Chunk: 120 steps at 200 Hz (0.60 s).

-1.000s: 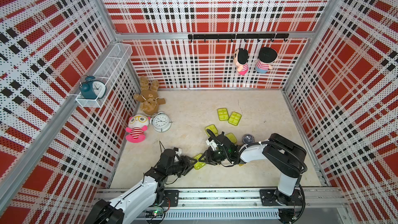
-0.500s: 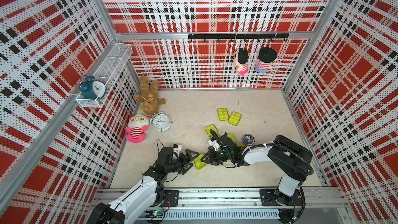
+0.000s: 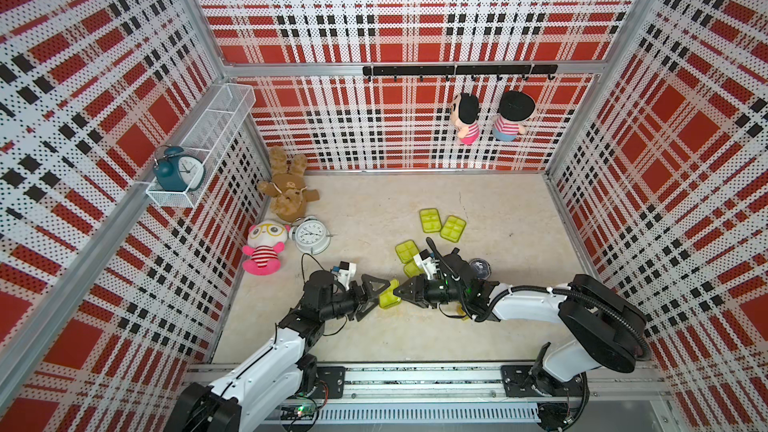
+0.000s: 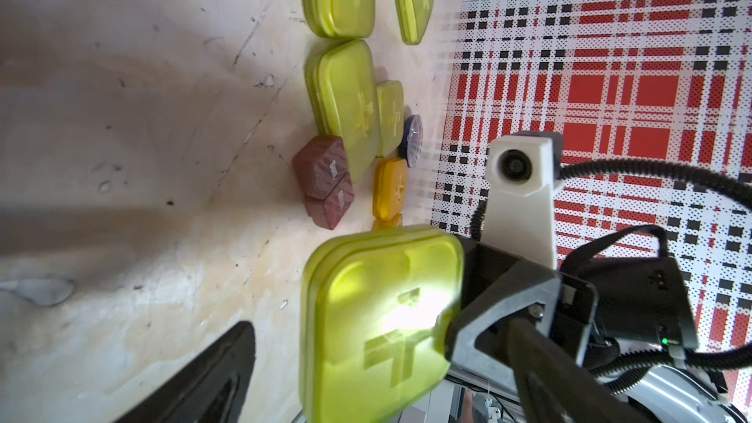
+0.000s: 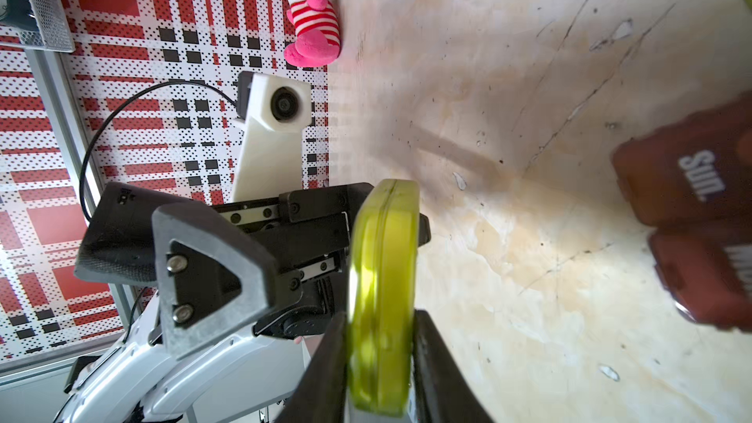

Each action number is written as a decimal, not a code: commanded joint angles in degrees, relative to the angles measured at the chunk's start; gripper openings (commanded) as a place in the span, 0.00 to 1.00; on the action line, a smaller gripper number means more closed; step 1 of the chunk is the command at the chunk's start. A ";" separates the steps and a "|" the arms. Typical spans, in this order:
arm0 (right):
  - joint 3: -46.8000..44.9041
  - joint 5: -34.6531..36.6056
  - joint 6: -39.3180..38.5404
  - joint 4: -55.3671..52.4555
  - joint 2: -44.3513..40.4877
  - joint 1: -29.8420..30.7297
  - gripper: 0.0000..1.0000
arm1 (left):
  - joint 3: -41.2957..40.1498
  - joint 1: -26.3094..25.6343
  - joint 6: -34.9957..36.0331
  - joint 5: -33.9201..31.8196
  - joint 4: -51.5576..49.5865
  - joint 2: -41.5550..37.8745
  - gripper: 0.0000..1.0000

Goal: Close pillboxes
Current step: Close the lid on the pillbox.

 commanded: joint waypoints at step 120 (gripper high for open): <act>-3.93 0.81 4.48 10.03 0.13 -0.29 0.27 | -6.52 -2.33 -10.28 0.33 11.94 -6.13 0.83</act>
